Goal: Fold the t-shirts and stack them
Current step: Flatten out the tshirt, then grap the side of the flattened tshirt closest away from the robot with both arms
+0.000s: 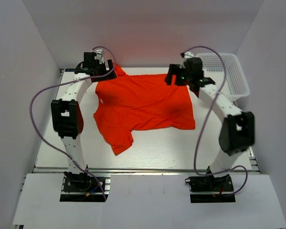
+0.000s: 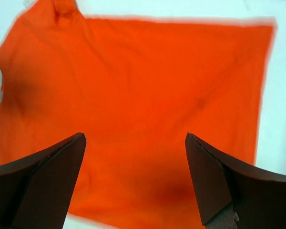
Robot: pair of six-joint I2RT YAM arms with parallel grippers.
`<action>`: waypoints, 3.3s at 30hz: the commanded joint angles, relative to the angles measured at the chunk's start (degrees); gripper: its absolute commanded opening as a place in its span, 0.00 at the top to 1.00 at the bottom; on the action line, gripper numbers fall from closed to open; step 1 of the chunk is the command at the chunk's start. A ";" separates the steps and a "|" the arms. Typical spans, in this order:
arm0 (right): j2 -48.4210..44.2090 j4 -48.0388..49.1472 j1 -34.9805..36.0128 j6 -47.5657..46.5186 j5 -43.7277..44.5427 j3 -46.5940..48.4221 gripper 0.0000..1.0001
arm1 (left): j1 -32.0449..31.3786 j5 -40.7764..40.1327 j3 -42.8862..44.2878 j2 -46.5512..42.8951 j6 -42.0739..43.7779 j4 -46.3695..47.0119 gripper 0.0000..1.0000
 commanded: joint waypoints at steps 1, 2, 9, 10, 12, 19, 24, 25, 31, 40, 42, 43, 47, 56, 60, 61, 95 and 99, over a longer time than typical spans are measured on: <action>-13.93 -1.61 -1.79 7.29 7.04 -15.77 0.10 | -2.73 -0.95 -20.00 -16.89 -5.55 -3.46 0.00; -16.71 -0.99 -1.87 9.21 7.58 -26.43 0.10 | -4.31 -0.96 -25.49 -20.69 -7.91 -1.96 0.00; -36.95 0.08 -2.05 14.60 8.64 -48.84 0.10 | -11.78 0.64 -63.32 -50.68 -17.24 8.00 0.00; -37.39 -1.24 -2.14 14.94 9.95 -49.47 0.10 | -12.49 -1.46 -67.69 -52.70 -18.12 4.76 0.00; -38.80 -3.09 -2.05 16.25 13.10 -52.44 0.10 | -13.63 -2.09 -74.19 -58.66 -21.63 3.24 0.00; -36.70 -2.06 -2.31 20.21 17.25 -55.97 0.11 | -17.24 -4.37 -83.47 -65.29 -25.78 0.95 0.03; -31.00 -1.34 -2.40 21.63 17.61 -53.87 0.20 | -18.47 -2.19 -84.51 -60.28 -25.25 4.02 0.16; -30.37 -1.25 -2.40 22.06 17.69 -53.17 0.22 | -19.00 -2.19 -84.52 -59.67 -25.25 4.64 0.18; -26.77 0.77 -2.58 24.35 21.65 -54.39 0.33 | -20.93 -2.19 -88.56 -60.19 -27.01 8.16 0.40; -27.46 0.25 -3.28 24.53 24.20 -55.36 0.55 | -23.40 -2.19 -89.27 -55.19 -27.54 8.86 0.98; -28.78 0.07 -3.19 23.65 22.80 -55.01 0.51 | -23.92 -2.19 -88.74 -55.19 -27.54 7.37 1.00; -29.04 -0.19 -3.28 23.39 22.18 -54.92 0.51 | -23.92 -2.19 -88.74 -55.71 -27.54 6.58 1.00; -31.15 -1.95 -3.45 22.15 23.93 -53.52 0.44 | -23.92 -2.19 -88.12 -58.43 -27.54 3.16 1.00; -27.64 -0.63 -3.63 21.45 20.33 -51.93 0.47 | -23.92 -2.19 -87.51 -63.71 -27.54 -2.92 1.00; -25.98 0.59 -3.63 21.97 21.47 -52.81 0.58 | -23.92 -1.58 -88.03 -64.24 -27.54 -2.83 1.00; -26.06 0.77 -3.80 21.98 21.82 -53.07 0.58 | -23.92 -1.57 -88.04 -64.24 -27.54 -2.83 1.00; -37.22 -9.08 -6.71 22.95 17.43 -63.89 1.00 | -23.92 1.32 -85.31 -65.47 -25.25 -7.13 1.00; -39.33 -9.07 -6.62 21.10 16.29 -61.96 1.00 | -23.92 4.05 -81.10 -66.79 -24.72 -5.82 1.00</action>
